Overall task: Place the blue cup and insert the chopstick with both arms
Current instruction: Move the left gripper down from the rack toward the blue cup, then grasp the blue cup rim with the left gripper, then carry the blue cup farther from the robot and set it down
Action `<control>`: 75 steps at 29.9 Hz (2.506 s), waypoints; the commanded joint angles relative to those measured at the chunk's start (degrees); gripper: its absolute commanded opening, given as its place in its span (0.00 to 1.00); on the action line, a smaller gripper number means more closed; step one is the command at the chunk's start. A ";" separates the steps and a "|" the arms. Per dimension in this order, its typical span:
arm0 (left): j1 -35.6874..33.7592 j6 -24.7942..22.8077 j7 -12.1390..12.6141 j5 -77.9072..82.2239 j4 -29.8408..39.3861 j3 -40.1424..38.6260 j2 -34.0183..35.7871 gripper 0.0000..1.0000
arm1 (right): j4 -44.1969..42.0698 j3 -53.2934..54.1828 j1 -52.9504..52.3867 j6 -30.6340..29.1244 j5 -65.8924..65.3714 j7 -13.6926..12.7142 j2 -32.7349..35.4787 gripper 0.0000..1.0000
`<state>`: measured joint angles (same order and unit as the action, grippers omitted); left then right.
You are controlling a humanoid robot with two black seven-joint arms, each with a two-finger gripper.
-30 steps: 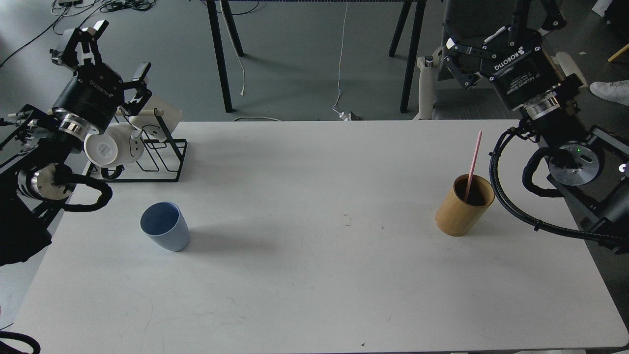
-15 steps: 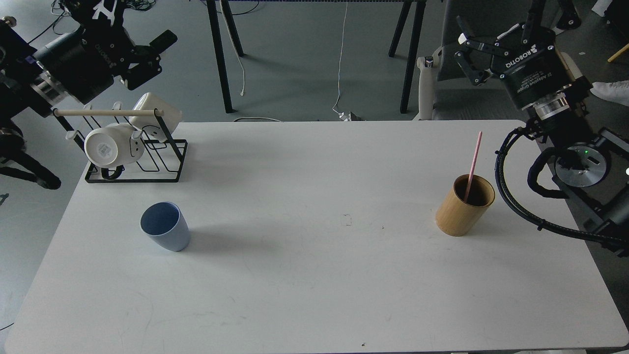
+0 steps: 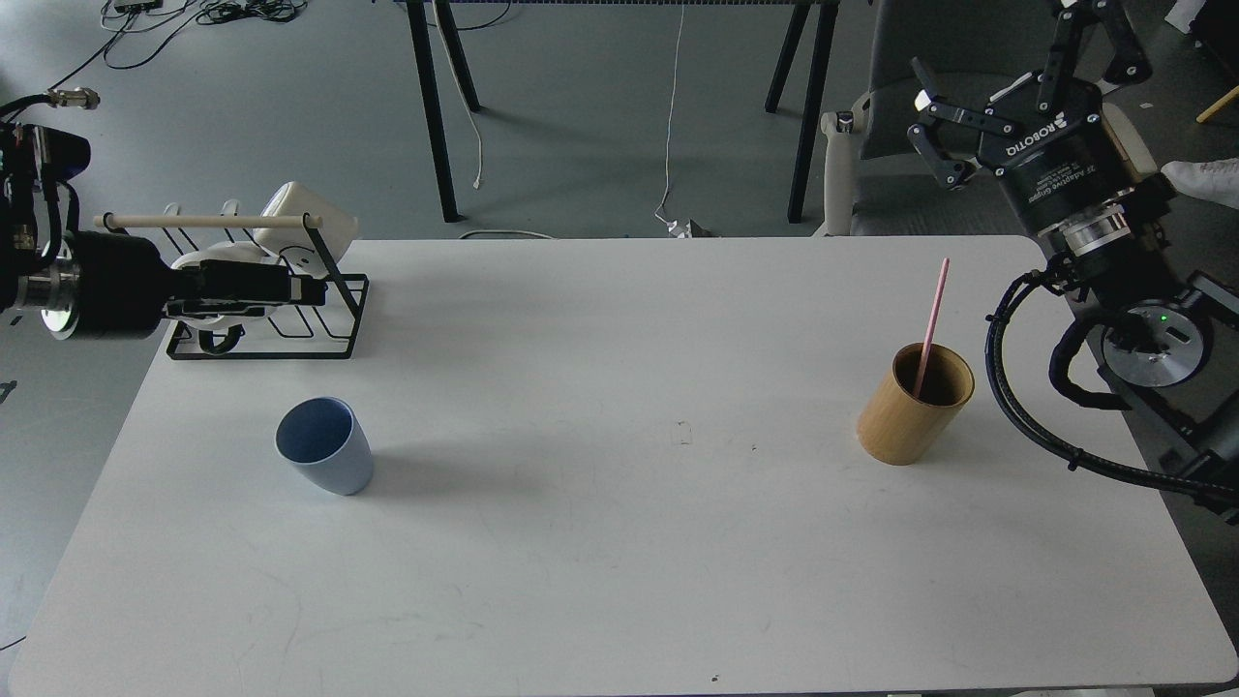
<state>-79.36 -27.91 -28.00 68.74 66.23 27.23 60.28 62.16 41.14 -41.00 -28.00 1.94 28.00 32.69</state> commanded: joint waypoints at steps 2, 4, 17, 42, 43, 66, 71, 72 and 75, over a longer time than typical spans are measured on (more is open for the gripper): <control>3.15 1.37 0.00 6.75 -4.00 0.81 -0.34 0.99 | 0.07 0.08 0.31 0.00 0.00 0.00 -0.09 0.96; 4.90 1.46 0.00 7.37 -5.06 0.64 -0.69 0.99 | 0.07 0.08 0.66 0.00 0.00 0.00 -0.09 0.96; 11.86 3.30 0.00 8.25 -14.90 0.02 -11.24 0.99 | -0.11 0.08 1.80 0.00 -0.18 0.00 0.61 0.96; 15.28 3.65 0.00 7.19 -16.31 -1.30 -14.14 0.71 | -0.28 0.08 3.74 0.00 -0.18 0.00 0.62 0.96; 15.37 4.26 0.00 7.19 -16.22 -1.30 -14.14 0.66 | -0.28 0.08 3.74 0.00 -0.18 0.00 0.62 0.96; 15.20 7.00 0.00 6.76 -10.17 -7.17 -13.00 0.01 | -0.37 0.51 4.97 0.00 -0.18 0.00 1.76 0.96; 8.80 2.88 0.00 5.62 -9.63 -8.24 -15.80 0.01 | -0.98 3.76 4.97 0.00 -0.18 0.00 2.28 0.96; 7.65 1.99 0.00 5.35 -10.24 -8.07 -18.25 0.01 | -1.25 4.90 4.97 0.00 -0.18 0.00 2.37 0.96; 4.57 0.32 0.00 5.17 -15.94 -7.10 -26.33 0.01 | -1.77 7.37 4.97 0.00 0.00 0.00 2.46 0.96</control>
<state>-71.82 -25.85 -27.99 74.22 55.03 19.18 40.65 60.84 46.29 -36.03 -28.00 1.78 28.00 35.04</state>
